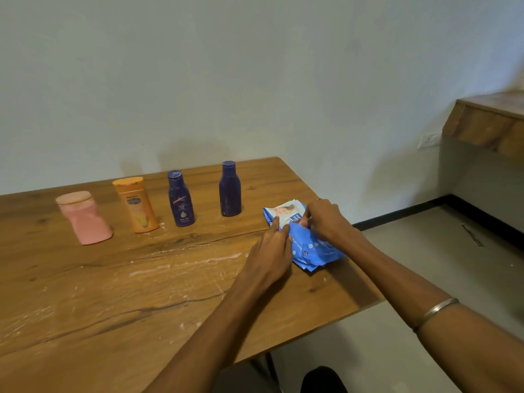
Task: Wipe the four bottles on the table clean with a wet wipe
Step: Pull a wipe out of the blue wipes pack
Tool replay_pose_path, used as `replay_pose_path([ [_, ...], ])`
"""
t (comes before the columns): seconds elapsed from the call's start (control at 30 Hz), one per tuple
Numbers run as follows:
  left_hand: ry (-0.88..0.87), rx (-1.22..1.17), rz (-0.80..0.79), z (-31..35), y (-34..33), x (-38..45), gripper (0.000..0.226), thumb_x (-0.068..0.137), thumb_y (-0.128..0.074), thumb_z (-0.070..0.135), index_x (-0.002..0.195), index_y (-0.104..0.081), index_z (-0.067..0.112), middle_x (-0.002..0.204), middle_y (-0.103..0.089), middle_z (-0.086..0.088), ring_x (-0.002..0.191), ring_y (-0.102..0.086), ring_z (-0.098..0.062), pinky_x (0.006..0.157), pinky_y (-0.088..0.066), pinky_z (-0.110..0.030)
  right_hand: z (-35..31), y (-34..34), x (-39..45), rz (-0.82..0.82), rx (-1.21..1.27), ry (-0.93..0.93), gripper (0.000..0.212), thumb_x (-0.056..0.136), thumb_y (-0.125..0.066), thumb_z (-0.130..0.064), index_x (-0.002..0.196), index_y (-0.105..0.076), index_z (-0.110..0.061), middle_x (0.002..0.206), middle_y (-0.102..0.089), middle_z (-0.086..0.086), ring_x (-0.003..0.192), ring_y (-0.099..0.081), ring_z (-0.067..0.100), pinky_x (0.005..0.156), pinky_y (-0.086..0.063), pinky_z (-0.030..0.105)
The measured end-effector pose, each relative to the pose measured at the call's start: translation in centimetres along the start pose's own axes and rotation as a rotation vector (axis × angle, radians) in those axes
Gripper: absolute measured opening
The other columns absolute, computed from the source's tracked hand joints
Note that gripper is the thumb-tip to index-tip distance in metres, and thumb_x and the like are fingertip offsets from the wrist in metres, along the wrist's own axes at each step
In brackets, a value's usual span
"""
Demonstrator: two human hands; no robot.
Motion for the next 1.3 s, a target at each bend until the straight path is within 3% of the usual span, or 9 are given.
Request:
replay_pose_path([
  [0.13,-0.003,-0.015,0.009,0.0,-0.3,0.0,0.053,0.108,-0.034,0.03,0.159,-0.024,0.019,0.168,-0.01,-0.009,0.146,-0.034,-0.029,0.114,-0.035,-0.043,0.7,0.8,-0.6,0.09,0.15,0.005,0.008,0.094,-0.063,-0.011,0.096,-0.067,-0.005,0.093,-0.063,0.006,0.094,-0.063,0.026,0.072,-0.044,0.025],
  [0.27,0.009,-0.016,0.003,0.2,-0.3,-0.1,0.054,0.109,-0.034,0.031,0.159,-0.021,0.019,0.168,-0.009,-0.009,0.147,-0.033,-0.029,0.115,-0.035,-0.043,1.0,1.0,-1.2,0.222,0.349,0.078,0.009,0.098,-0.06,-0.02,0.091,-0.059,-0.015,0.086,-0.062,-0.001,0.078,-0.059,0.013,0.06,-0.035,0.014],
  [0.4,-0.003,-0.029,0.018,0.2,0.2,-0.5,0.053,0.109,-0.034,0.03,0.159,-0.021,0.018,0.168,-0.011,-0.009,0.148,-0.031,-0.029,0.115,-0.034,-0.043,0.9,0.7,-1.4,0.301,0.473,0.1,0.01,0.099,-0.059,-0.026,0.091,-0.057,-0.021,0.087,-0.062,-0.003,0.082,-0.061,0.015,0.069,-0.045,0.021],
  [0.63,0.0,-0.034,0.002,0.1,0.4,-0.6,0.054,0.108,-0.035,0.03,0.159,-0.022,0.019,0.168,-0.012,-0.008,0.149,-0.03,-0.027,0.117,-0.033,-0.043,0.8,0.2,-0.8,-0.005,0.312,0.132,0.034,0.091,-0.068,-0.039,0.118,-0.057,-0.02,0.108,-0.06,0.0,0.096,-0.059,0.017,0.077,-0.046,0.025],
  [0.73,0.005,-0.042,-0.003,0.0,0.4,-0.7,0.053,0.108,-0.035,0.03,0.159,-0.023,0.02,0.168,-0.011,-0.007,0.149,-0.03,-0.026,0.117,-0.033,-0.043,1.0,0.4,-0.7,0.079,0.283,0.123,0.036,0.089,-0.072,-0.035,0.117,-0.067,-0.013,0.114,-0.069,0.007,0.095,-0.062,0.017,0.08,-0.047,0.026],
  [0.87,0.015,-0.04,-0.013,-0.2,0.5,-0.5,0.053,0.108,-0.037,0.03,0.159,-0.023,0.022,0.168,-0.012,-0.006,0.148,-0.031,-0.024,0.116,-0.035,-0.042,1.9,0.7,-1.0,0.272,0.538,0.044,0.031,0.093,-0.068,-0.029,0.115,-0.069,-0.008,0.111,-0.072,0.009,0.1,-0.066,0.023,0.085,-0.053,0.032],
  [0.97,0.027,-0.055,-0.019,-0.7,0.3,-0.3,0.05,0.107,-0.037,0.032,0.157,-0.03,0.023,0.166,-0.021,-0.005,0.145,-0.035,-0.022,0.115,-0.039,-0.041,2.6,0.7,-1.3,0.258,0.788,-0.058,0.031,0.099,-0.06,-0.027,0.124,-0.061,-0.008,0.12,-0.066,0.011,0.101,-0.063,0.022,0.073,-0.049,0.021],
  [1.13,0.068,-0.091,0.387,-1.7,2.8,0.0,0.032,0.104,-0.042,0.029,0.123,-0.066,0.019,0.11,-0.071,0.002,0.086,-0.062,-0.008,0.074,-0.058,-0.031,2.4,0.5,-1.9,0.076,1.192,-0.215,0.022,0.1,-0.056,-0.017,0.122,-0.053,-0.011,0.102,-0.063,0.007,0.075,-0.064,0.01,0.045,-0.049,0.015],
  [1.3,0.073,-0.242,0.773,-3.3,7.9,2.1,0.026,0.097,-0.05,0.012,0.114,-0.069,0.011,0.1,-0.073,-0.009,0.083,-0.067,-0.022,0.072,-0.056,-0.035,2.5,0.4,-1.7,0.0,1.249,-0.17,0.025,0.093,-0.067,-0.02,0.116,-0.057,-0.018,0.106,-0.068,0.006,0.091,-0.068,0.016,0.066,-0.057,0.027],
])
Point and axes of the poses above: each hand's wrist, its own x-axis towards the middle knuckle, its own y-axis out of the back of the hand, z = x × y, the point moved 3 cm from there along x, towards the middle knuckle
